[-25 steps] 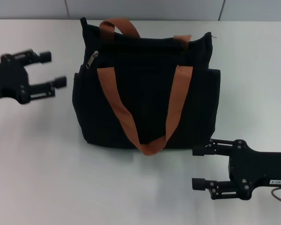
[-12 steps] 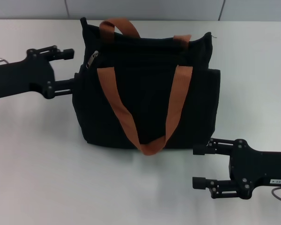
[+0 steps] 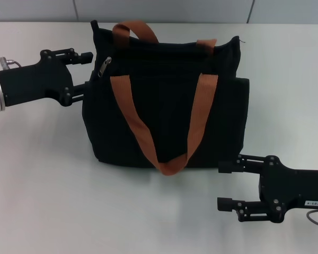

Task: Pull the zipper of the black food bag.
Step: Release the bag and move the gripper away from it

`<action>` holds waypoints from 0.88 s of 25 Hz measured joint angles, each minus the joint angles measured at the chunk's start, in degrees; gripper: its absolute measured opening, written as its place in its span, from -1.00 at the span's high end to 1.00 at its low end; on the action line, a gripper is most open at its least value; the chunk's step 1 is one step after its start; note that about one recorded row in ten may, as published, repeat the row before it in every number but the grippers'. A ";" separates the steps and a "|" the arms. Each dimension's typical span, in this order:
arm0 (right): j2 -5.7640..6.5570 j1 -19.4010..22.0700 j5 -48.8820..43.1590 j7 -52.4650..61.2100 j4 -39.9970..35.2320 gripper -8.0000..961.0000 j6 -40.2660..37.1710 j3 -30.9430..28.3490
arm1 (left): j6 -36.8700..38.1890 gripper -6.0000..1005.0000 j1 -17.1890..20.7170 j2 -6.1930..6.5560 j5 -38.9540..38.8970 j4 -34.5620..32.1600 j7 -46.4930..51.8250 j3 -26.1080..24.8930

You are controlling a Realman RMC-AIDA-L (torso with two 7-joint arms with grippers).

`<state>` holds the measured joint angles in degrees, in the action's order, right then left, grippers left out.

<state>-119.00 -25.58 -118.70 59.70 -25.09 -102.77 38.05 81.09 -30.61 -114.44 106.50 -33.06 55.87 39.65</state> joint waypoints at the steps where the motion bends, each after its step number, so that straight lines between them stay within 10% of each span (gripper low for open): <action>1: 0.00 -0.04 0.01 0.00 -0.02 -0.59 0.01 0.00 | 0.21 -0.38 0.39 -0.21 -0.49 -0.14 -0.79 -0.25; 11: -0.10 -0.15 0.22 0.01 0.04 -0.59 0.09 0.00 | 0.77 0.46 1.35 -1.24 -1.72 -0.28 -3.53 -1.84; 22: -0.12 -0.73 2.51 1.54 0.61 -0.58 -3.62 -1.42 | 4.53 0.90 3.00 -1.37 -5.76 -0.48 -5.26 -2.13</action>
<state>-119.13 -26.32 -116.19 61.24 -24.48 -106.39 36.63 85.62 -27.61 -115.80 100.74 -33.54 50.61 37.51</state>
